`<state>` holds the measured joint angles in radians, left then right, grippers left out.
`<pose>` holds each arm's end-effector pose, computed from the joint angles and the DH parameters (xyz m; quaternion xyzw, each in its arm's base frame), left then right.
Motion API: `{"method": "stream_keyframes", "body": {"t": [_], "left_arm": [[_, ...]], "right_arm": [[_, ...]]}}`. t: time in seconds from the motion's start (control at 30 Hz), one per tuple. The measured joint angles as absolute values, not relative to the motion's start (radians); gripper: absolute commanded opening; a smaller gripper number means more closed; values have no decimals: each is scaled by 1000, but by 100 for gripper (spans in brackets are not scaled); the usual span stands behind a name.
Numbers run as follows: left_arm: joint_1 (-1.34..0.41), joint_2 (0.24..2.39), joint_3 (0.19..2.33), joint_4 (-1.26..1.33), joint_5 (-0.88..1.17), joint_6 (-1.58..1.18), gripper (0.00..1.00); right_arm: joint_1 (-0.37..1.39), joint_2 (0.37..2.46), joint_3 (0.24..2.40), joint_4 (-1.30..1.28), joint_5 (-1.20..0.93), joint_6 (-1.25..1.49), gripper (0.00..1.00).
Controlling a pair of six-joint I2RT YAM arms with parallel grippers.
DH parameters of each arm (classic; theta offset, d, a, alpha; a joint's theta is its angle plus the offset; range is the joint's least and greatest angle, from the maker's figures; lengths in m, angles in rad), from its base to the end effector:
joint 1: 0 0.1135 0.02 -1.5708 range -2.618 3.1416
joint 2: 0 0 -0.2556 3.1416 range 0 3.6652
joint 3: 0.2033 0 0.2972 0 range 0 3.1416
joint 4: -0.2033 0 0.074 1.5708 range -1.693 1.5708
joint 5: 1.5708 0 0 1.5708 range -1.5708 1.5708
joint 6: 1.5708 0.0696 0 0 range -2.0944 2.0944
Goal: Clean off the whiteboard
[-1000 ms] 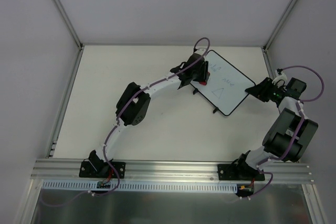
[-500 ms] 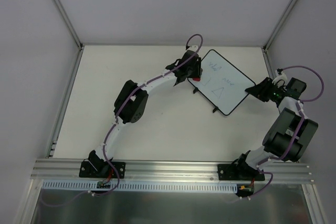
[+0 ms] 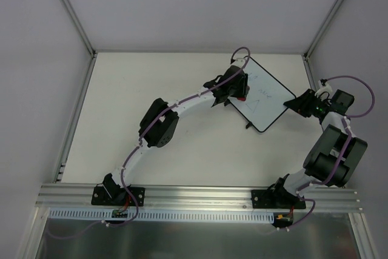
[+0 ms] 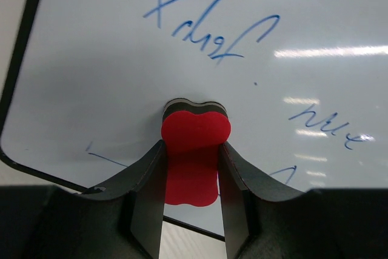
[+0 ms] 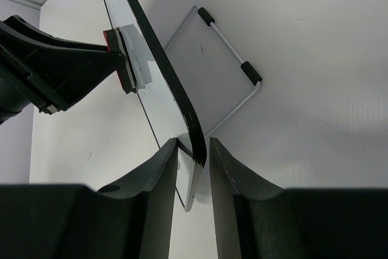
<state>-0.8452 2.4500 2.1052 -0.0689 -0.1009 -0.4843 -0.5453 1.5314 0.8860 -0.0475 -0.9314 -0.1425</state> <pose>0.4314 -0.4758 0.1770 0.1229 0.8276 -0.3036 0.4559 0.3431 -0.1428 0.1680 -0.0252 0.8306 0.2546 0.4945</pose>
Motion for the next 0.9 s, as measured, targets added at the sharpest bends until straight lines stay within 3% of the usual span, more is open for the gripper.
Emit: {"method": "stream_keyframes", "body": {"t": [0.27, 0.9], "left_arm": [[-878, 2447, 2082, -33, -91, -499, 8], [-769, 2374, 1888, 31, -94, -720, 8]], "right_arm": [[-545, 1531, 885, -40, -928, -142, 30], [-541, 1531, 873, -22, -941, -125, 31]]}}
